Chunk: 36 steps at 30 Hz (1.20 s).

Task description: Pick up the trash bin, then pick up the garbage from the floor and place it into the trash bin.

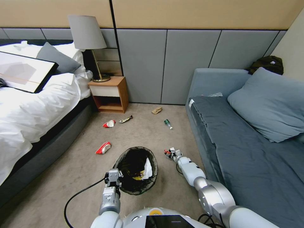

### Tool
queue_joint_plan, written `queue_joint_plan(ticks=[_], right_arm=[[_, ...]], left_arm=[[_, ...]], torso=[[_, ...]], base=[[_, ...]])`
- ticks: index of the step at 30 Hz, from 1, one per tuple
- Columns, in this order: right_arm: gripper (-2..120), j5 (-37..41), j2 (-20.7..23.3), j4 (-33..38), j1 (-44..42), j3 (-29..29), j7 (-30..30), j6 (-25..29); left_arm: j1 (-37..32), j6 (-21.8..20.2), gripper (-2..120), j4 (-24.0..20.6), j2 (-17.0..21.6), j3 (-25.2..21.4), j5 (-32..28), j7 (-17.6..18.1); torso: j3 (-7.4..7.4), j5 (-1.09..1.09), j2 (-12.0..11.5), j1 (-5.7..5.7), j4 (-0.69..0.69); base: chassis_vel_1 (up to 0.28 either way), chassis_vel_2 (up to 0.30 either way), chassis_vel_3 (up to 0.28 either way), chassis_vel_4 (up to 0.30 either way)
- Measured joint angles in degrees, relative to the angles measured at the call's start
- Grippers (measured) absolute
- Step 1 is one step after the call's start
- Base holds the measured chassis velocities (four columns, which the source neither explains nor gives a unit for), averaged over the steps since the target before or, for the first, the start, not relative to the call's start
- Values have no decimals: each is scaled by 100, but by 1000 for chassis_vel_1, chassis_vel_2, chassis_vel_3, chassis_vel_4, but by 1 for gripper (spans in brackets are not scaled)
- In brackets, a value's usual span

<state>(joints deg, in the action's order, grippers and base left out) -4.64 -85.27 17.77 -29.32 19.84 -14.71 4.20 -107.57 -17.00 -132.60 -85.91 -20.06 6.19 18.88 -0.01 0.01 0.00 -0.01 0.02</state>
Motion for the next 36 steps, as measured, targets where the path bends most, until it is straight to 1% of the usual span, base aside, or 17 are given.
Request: queue_joint_plan(ticks=[1,8,14,19,20,21,22,23,24,25,26,27,29,30,31,36], right_arm=[[55,1,0,-8,6,0,0,-5],[52,2,-3,-32,23,0,0,-31],[44,5,-8,-41,6,8,2,-63],[43,15,-7,-56,-8,29,6,-91],[40,20,-7,-55,-18,30,5,-91],[32,27,-6,-55,-31,32,5,-91],[32,27,-6,-55,-31,32,5,-91],[28,29,-6,-55,-38,34,5,-92],[26,32,-6,-55,-43,36,5,-92],[20,49,-2,-55,-58,41,15,-92],[20,49,-2,-55,-58,41,15,-92],[17,52,3,-55,-61,41,16,-92],[5,60,10,-55,-64,44,40,-95],[5,60,10,-55,-64,44,40,-95],[0,63,15,-52,-64,44,50,-105],[0,64,28,63,-123,24,95,-111]], left_arm=[[-3,3,0,0,0,1,2,0],[-20,14,0,-8,0,3,7,1],[-24,20,0,-9,-2,10,12,2],[-21,23,0,-11,-2,15,12,2],[-20,23,0,-14,-2,16,12,2],[-18,24,0,-16,-2,16,12,2],[-18,24,0,-16,-2,16,12,2],[-15,24,0,-16,-1,16,12,2],[-14,24,0,-16,-1,16,12,2],[-13,24,0,-16,-1,18,12,2],[-13,24,0,-16,-1,18,12,2],[-12,24,0,-17,2,19,12,3],[-7,25,0,-20,3,19,10,3],[-7,25,0,-20,3,19,10,3],[-5,25,0,-23,4,18,9,3],[2,21,0,-39,3,11,8,2]], torso=[[0,0,0,0,0],[0,-1,0,0,-1],[0,-1,1,0,0],[0,-1,1,-1,0],[-1,0,1,-1,0],[-1,1,1,-1,1],[-1,1,1,-1,1],[-1,1,1,-1,2],[0,2,1,-1,2],[0,2,1,-1,2],[0,2,1,-1,2],[0,0,1,-1,2],[1,0,1,0,1],[1,0,1,0,1],[1,-2,1,0,0],[1,-1,1,0,0]], base=[[0,0,0,0],[0,0,0,0],[0,0,0,0],[0,0,0,0],[0,0,0,0],[0,0,0,0],[0,0,0,0],[0,0,0,0],[0,0,0,0],[0,0,0,0],[0,0,0,0],[0,0,0,0],[0,0,0,0],[0,0,0,0],[0,0,0,0],[0,0,0,0]])
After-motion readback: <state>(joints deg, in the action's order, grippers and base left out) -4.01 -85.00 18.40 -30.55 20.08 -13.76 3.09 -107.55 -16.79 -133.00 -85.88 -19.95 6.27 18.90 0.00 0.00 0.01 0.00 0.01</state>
